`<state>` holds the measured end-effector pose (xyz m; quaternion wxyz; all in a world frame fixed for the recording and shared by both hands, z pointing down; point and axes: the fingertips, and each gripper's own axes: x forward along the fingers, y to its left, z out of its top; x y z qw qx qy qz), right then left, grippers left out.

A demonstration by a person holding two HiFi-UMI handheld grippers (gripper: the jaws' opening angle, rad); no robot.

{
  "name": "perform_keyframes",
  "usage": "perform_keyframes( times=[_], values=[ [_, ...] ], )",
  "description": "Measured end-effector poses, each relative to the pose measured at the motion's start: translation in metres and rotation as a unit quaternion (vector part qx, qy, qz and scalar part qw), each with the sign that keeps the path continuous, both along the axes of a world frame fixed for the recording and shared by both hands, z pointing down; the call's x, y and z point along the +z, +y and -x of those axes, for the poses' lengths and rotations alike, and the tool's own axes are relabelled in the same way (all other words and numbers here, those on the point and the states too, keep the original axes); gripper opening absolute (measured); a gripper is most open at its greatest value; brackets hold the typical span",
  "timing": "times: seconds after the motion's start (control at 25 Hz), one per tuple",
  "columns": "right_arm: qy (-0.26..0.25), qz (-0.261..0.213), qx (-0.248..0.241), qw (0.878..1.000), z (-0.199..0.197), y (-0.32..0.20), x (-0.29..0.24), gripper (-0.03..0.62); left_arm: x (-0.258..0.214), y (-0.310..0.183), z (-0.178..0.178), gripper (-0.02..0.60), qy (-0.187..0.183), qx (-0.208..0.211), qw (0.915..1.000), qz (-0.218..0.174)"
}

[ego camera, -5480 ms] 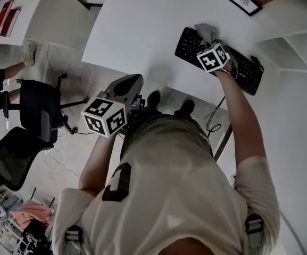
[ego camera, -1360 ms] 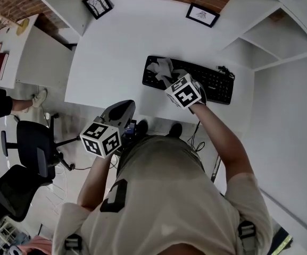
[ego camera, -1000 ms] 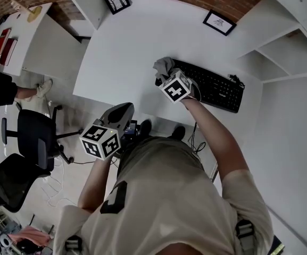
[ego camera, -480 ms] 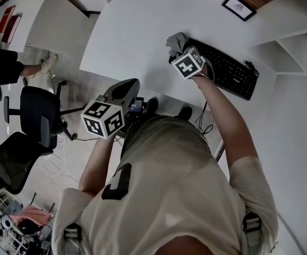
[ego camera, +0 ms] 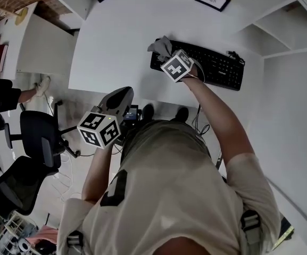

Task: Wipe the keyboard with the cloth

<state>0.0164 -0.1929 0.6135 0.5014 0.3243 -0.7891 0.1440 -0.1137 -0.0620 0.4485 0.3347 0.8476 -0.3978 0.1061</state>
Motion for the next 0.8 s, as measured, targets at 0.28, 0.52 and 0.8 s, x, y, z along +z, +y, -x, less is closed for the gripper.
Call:
perform_keyframes(
  times=[0.28,0.52,0.8],
  values=[
    [0.002,-0.007,0.034,0.999,-0.035,0.006,0.001,0.015,0.003,0.004,-0.022,0.005,0.004,0.020,0.9998,0.004],
    [0.017,-0.014,0.041,0.999,-0.053,0.013,0.000,0.015,0.002,0.008,-0.028,0.005,0.007,0.027,0.9996,0.000],
    [0.034,-0.016,0.054,0.998,-0.077,0.022,0.001,0.015,0.001,0.016,-0.032,0.005,0.006,0.032,0.9995,-0.003]
  ],
)
